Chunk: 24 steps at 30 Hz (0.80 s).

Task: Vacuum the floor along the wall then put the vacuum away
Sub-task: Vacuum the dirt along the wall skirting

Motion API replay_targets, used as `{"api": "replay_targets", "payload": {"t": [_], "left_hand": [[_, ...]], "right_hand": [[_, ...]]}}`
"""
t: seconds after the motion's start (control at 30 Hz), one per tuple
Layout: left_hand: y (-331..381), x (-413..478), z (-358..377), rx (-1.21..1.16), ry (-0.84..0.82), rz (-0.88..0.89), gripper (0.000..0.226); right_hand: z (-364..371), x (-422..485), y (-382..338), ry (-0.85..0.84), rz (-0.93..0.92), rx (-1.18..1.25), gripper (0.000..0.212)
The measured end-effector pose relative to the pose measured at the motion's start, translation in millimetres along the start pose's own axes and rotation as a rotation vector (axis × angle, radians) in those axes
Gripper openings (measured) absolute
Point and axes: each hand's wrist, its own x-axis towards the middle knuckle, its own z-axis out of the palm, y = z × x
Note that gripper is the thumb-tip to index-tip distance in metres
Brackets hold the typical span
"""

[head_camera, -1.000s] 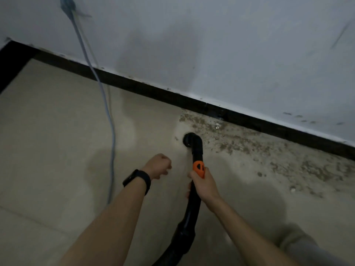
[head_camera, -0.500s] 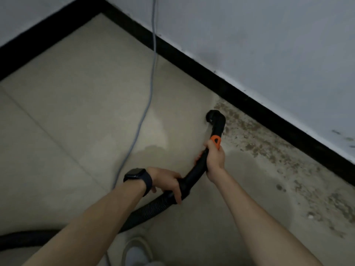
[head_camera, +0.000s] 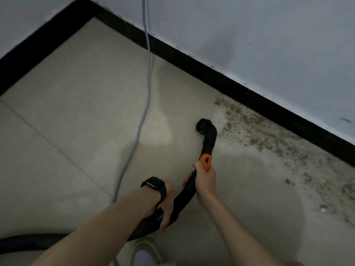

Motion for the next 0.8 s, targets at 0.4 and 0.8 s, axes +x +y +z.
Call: {"api": "replay_targets", "payload": {"t": [0.4, 0.8], "left_hand": [[-12.7, -36.0, -54.1, -0.323, 0.531, 0.269, 0.063], [-0.5, -17.6, -34.8, -0.493, 1.078, 0.324, 0.054]], "right_hand": [[13.0, 63.9, -88.5, 0.084, -0.067, 0.015, 0.008], [37.2, 82.0, -126.7, 0.170, -0.128, -0.256, 0.039]]}}
